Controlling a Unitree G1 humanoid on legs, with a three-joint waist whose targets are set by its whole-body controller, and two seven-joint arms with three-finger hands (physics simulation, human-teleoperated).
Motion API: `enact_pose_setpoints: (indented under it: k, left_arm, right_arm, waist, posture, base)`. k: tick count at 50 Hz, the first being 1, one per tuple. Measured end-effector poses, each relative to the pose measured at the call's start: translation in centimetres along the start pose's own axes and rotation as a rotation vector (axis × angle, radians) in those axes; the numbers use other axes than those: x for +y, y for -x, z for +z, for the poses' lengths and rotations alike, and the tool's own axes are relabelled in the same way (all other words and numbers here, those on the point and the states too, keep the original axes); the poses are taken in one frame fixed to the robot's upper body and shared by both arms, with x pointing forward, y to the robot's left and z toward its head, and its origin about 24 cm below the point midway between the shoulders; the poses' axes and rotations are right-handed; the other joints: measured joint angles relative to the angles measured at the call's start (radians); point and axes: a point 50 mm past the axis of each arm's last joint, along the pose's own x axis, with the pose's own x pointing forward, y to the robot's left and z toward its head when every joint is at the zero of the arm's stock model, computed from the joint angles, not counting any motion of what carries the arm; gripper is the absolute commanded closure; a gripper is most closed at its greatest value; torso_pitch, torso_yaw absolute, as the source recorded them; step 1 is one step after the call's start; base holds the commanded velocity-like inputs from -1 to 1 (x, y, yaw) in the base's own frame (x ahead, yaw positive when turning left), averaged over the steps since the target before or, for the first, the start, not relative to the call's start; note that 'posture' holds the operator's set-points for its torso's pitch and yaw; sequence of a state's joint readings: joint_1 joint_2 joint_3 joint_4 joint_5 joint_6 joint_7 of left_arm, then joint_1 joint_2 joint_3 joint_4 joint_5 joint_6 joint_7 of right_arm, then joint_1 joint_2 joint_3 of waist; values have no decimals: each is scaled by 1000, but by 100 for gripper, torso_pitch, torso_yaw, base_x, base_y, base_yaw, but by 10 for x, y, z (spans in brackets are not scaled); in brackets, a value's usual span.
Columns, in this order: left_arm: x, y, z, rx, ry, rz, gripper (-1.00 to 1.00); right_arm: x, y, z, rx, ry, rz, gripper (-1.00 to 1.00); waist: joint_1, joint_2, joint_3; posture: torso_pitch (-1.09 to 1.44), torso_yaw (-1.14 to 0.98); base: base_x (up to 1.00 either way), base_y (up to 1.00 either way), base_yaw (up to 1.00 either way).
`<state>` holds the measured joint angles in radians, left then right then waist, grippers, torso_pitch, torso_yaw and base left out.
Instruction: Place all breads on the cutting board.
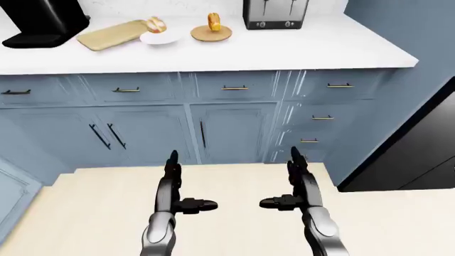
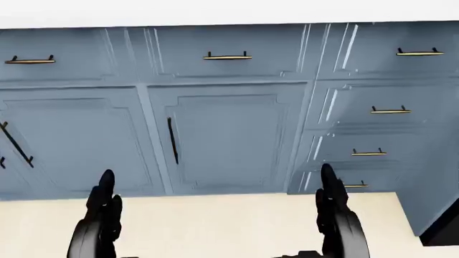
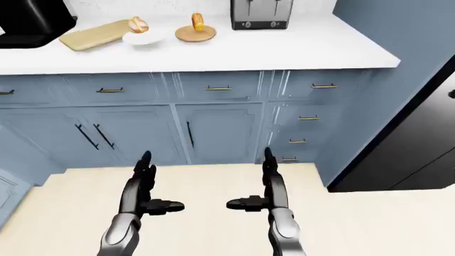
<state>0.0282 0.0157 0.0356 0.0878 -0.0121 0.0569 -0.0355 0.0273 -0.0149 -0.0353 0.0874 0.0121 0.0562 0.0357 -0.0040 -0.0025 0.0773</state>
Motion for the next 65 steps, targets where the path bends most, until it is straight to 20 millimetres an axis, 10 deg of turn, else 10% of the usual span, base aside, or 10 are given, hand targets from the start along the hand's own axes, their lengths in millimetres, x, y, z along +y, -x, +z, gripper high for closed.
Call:
enact_pose_setpoints:
  k: [3,14,23,38,50,59,65]
  left_arm:
    - [1,-4,19,-99,9,-5,-100]
    - [9,2,15,-45,17,31,-100]
    - [25,-26,108,-139,-16,72,-100]
    - [25,-69,243,-137,-32,69,-100]
    - [23,-72,297,-150,-39,77,-100]
    - [31,-70,340,-214,-42,106,-100]
    - [21,-76,344,-197,-54,68,-100]
  right_arm:
    - [-3,-2,20,-95,3,-17,-100]
    - [4,6,22,-63,32,-4,-100]
    - [9,-21,124,-209,37,17,-100]
    - [10,-36,239,-155,71,43,-100]
    - [3,-34,318,-189,89,55,-100]
    - [7,-36,344,-222,101,60,-100]
    - [-2,-38,346,-215,91,22,-100]
  waist:
    - [6,-3,-61]
    - [7,-3,-51]
    - [11,-3,-83]
    - [9,6,-51]
    - [7,0,-26]
    - [8,-17,-33]
    - [-3,12,-32]
  posture:
    - [0,0]
    - [0,0]
    - [0,0]
    - [0,0]
    - [0,0]
    - [0,0]
    - [0,0]
  base:
    - [0,0,0]
    - [0,0,0]
    - [0,0,0]
    - [0,0,0]
    - [1,0,0]
    - [22,0,0]
    - [23,0,0]
